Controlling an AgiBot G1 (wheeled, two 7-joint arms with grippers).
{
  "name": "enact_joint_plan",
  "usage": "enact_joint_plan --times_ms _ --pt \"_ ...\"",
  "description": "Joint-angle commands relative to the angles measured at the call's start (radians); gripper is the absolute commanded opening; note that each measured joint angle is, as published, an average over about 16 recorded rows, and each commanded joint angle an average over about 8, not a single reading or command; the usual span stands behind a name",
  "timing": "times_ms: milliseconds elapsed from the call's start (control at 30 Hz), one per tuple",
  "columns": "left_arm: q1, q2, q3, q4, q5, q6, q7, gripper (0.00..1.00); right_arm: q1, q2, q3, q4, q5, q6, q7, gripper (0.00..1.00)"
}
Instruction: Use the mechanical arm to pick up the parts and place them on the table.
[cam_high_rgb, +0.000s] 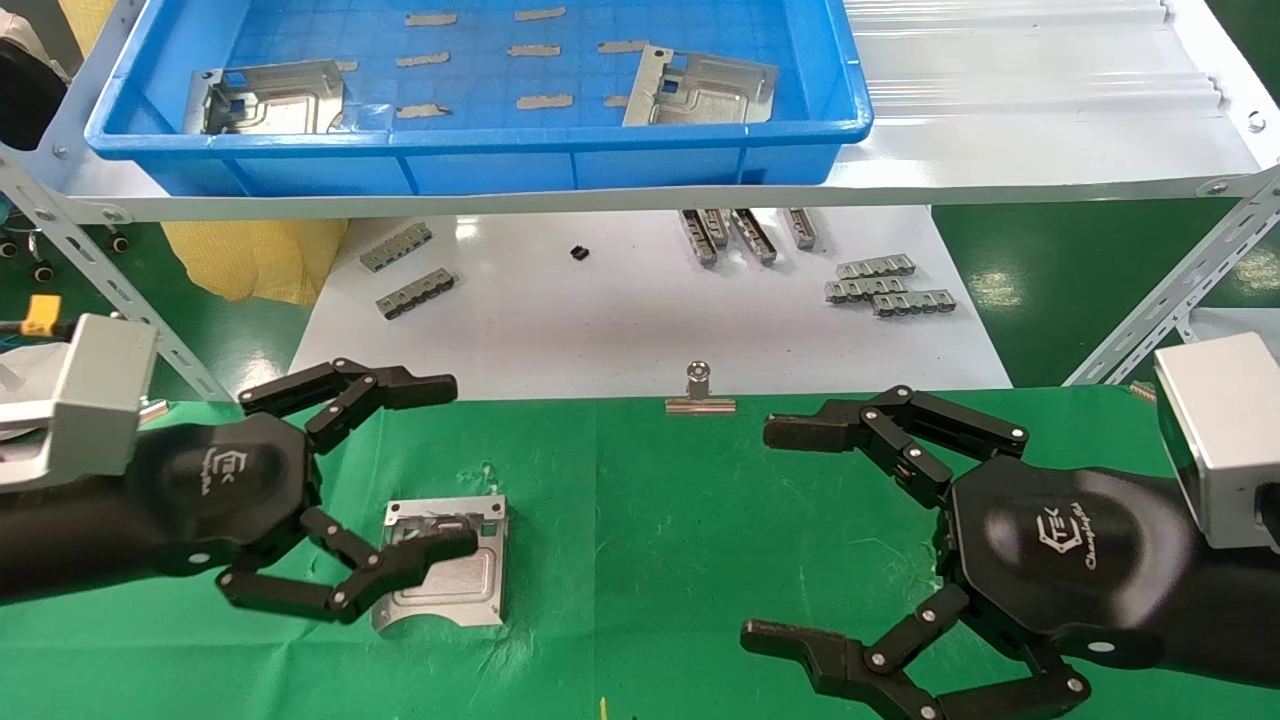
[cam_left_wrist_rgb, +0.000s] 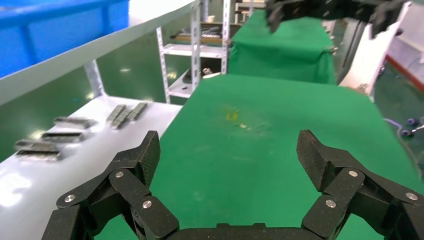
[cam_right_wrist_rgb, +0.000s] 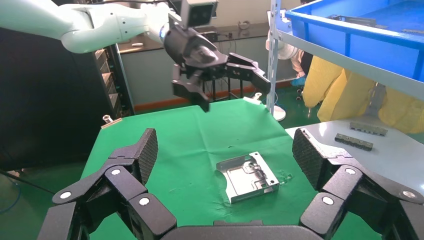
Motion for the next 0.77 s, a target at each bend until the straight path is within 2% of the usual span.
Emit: enact_joint_plan --times_ms 33,467,767 --pt "0.020 -0.012 -0.016 -0.044 -0.013 -0.004 -0.026 1.00 0.000 0.000 0.000 0.000 0.000 0.000 0.000 1.00" --pt "0.135 -0.078 -0.108 -0.296 -0.086 -0.024 -0.169 1.00 0.000 0.000 0.000 0.000 0.000 0.000 0.000 1.00" --pt "0.150 -0.087 -0.120 -0.325 -0.097 -0.027 -0.181 1.00 0.000 0.000 0.000 0.000 0.000 0.000 0.000 1.00"
